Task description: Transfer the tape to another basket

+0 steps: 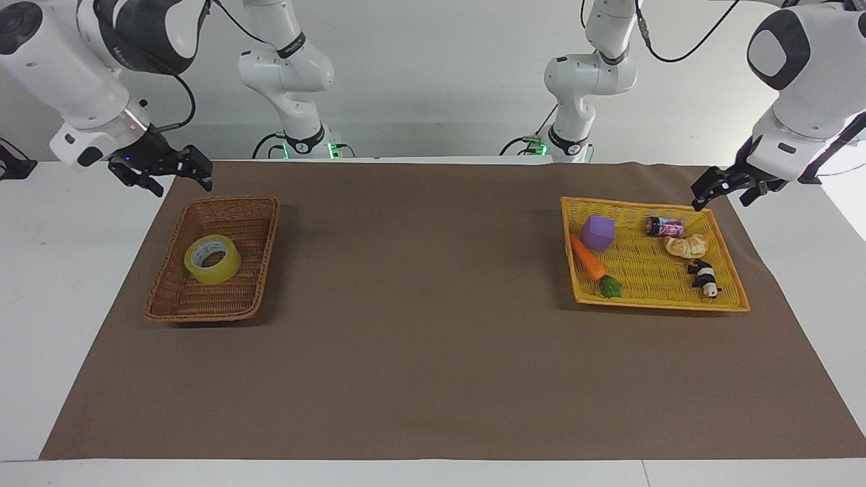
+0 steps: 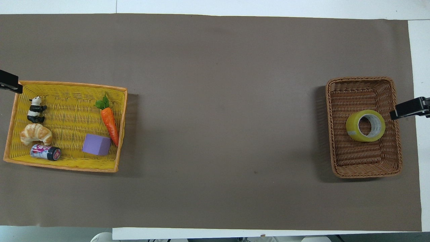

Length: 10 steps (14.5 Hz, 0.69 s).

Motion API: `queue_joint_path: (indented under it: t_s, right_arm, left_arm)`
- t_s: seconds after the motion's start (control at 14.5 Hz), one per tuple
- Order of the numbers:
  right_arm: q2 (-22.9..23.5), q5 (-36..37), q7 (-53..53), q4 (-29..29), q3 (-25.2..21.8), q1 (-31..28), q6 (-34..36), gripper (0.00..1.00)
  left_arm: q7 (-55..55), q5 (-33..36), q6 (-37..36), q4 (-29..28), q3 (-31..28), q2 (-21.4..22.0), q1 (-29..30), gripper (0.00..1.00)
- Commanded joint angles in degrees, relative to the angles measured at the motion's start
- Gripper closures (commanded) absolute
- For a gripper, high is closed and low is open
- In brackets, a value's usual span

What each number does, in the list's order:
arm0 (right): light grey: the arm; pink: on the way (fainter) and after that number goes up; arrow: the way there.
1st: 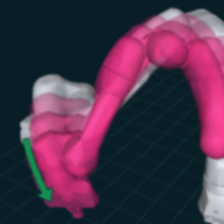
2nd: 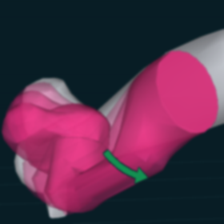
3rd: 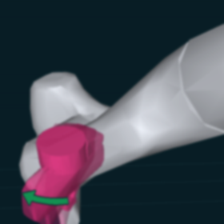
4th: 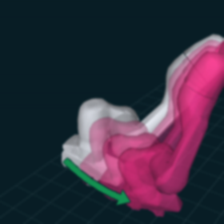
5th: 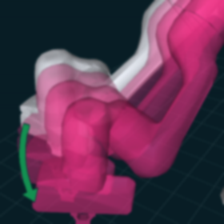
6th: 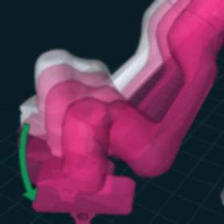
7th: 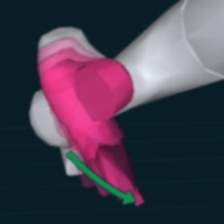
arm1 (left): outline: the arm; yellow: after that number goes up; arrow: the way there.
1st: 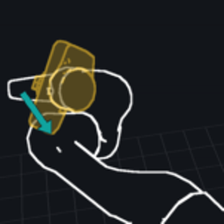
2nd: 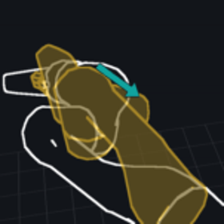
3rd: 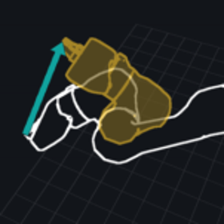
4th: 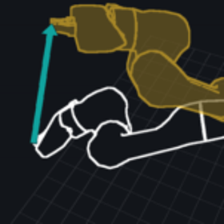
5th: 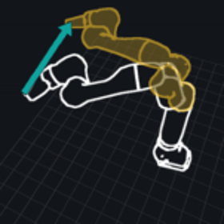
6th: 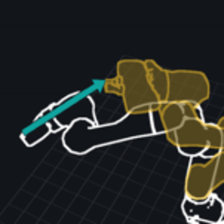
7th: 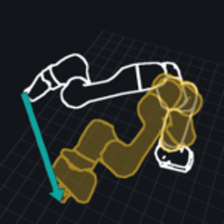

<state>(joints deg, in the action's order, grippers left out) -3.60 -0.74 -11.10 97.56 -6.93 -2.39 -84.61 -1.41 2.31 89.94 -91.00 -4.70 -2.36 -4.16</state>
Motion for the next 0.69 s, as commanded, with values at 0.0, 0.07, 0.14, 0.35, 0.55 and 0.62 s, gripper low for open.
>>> queue_joint_path:
  t_s: [0.0,0.07,0.14,0.35,0.55,0.62]
  right_arm:
    - [2.6,1.1,1.3,-7.4,0.0,-0.3,4.8,0.00]
    - [3.0,1.4,1.5,-8.6,0.0,-0.2,4.5,0.00]
    - [3.8,1.4,1.6,-9.8,0.1,-0.1,4.5,0.00]
    - [4.6,2.0,1.8,-11.2,0.0,0.1,4.3,0.00]
    - [7.0,1.7,1.9,-13.1,-1.1,0.7,6.7,0.00]
    - [7.0,1.7,1.9,-13.6,-1.8,1.2,7.2,0.00]
  left_arm:
    - [-0.7,-0.6,-0.1,-1.3,-0.3,1.2,0.0,0.00]
    - [-0.7,-0.6,-0.1,-1.3,-0.3,1.2,0.0,0.00]
    - [-0.7,-0.6,-0.1,-1.3,-0.3,1.2,-0.1,0.00]
    - [-0.7,-0.6,-0.1,-1.3,-0.3,1.2,0.0,0.00]
    - [-0.6,-0.6,-0.1,-1.3,-0.3,1.2,0.0,0.00]
    - [-0.7,-0.6,-0.1,-1.3,-0.3,1.2,0.0,0.00]
